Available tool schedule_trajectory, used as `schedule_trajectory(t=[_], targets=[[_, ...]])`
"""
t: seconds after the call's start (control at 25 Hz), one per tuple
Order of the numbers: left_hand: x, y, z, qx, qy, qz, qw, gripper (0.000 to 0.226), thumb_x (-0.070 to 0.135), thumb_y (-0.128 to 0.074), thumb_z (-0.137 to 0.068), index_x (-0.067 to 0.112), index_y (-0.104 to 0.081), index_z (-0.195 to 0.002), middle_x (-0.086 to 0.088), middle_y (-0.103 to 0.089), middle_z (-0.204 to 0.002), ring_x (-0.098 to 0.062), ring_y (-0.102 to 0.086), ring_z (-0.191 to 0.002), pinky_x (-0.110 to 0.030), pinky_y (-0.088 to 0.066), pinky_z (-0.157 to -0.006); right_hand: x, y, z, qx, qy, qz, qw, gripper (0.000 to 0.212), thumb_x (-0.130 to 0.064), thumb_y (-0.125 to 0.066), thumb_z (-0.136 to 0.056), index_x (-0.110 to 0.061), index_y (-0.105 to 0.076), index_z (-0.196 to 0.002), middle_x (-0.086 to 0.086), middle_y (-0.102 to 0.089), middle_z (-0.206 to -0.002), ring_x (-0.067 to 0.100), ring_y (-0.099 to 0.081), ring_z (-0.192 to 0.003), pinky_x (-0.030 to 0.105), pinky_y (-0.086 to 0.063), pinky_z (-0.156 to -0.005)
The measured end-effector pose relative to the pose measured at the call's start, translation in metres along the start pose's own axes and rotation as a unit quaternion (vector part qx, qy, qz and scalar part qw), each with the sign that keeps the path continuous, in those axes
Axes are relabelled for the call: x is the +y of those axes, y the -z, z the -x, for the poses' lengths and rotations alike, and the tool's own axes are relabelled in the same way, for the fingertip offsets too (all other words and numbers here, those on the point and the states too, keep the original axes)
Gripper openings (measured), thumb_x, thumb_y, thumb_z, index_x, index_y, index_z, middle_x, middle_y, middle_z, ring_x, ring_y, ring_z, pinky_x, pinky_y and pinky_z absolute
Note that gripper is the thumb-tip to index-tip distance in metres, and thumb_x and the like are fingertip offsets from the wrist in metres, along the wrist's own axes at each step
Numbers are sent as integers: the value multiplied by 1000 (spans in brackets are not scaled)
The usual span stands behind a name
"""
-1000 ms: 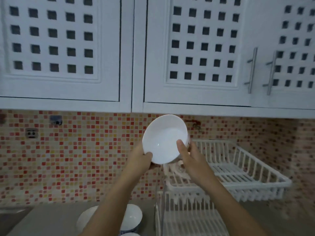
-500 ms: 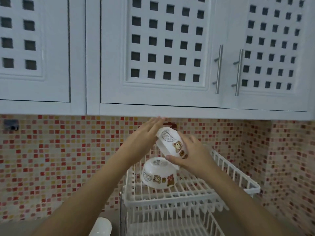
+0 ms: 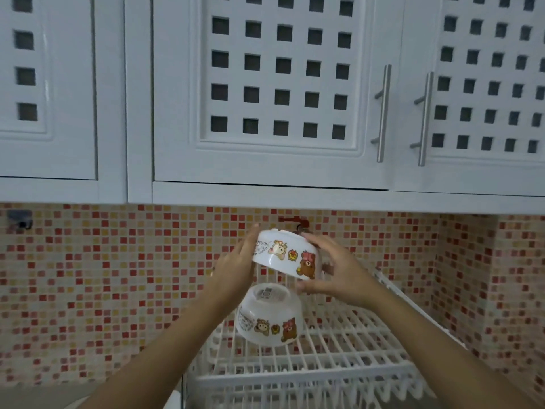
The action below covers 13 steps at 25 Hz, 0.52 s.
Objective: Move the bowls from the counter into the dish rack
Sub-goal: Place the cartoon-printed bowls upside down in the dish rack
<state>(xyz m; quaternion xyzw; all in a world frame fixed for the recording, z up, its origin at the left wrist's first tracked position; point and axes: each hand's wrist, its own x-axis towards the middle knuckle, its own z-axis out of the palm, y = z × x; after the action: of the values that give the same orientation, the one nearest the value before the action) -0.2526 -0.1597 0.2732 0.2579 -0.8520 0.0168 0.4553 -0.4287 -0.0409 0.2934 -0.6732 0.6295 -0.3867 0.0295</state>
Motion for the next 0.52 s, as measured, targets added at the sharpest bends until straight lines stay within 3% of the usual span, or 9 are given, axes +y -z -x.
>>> schedule_trajectory(t=[0.12, 0.2, 0.32, 0.4, 0.52], targets=[[-16, -4, -3, -109, 32, 83, 990, 81, 16, -55, -84, 33, -8, -148, -1, -39, -146, -17, -54, -101, -30, -47, -86, 4, -2, -21, -29, 49, 104, 993, 99, -52, -83, -57, -27, -37, -141, -14, -40, -131, 6, -39, -123, 32, -41, -104], [-29, -3, -4, -177, 43, 104, 978, 88, 31, -57, -72, 48, -9, -143, 4, -28, -153, -28, -39, -131, -56, -40, -102, 10, -8, -33, -41, 67, 145, 986, 96, -47, -84, -58, -25, -38, -139, -10, -38, -136, 5, -35, -124, 31, -35, -107], [-43, -3, 5, -233, 74, 160, 956, 80, 49, -65, -70, 58, -19, -135, 8, -27, -151, -30, -32, -136, -60, -39, -102, 25, -25, -39, -61, 72, 152, 984, 91, -43, -86, -56, -23, -41, -133, -9, -40, -130, 8, -38, -120, 33, -38, -106], [-41, -3, 8, -242, 90, 144, 955, 74, 56, -68, -70, 51, -27, -131, 6, -31, -145, -25, -37, -130, -53, -44, -102, 35, -36, -38, -79, 68, 144, 984, 88, -42, -87, -55, -24, -42, -129, -11, -41, -125, 5, -39, -116, 31, -40, -102], [-39, -5, 10, -263, 89, 117, 954, 69, 47, -72, -74, 35, -33, -130, 3, -39, -132, -21, -44, -119, -44, -49, -98, 43, -47, -38, -99, 76, 138, 983, 86, -40, -88, -54, -24, -43, -125, -15, -39, -122, 5, -38, -115, 27, -39, -100]])
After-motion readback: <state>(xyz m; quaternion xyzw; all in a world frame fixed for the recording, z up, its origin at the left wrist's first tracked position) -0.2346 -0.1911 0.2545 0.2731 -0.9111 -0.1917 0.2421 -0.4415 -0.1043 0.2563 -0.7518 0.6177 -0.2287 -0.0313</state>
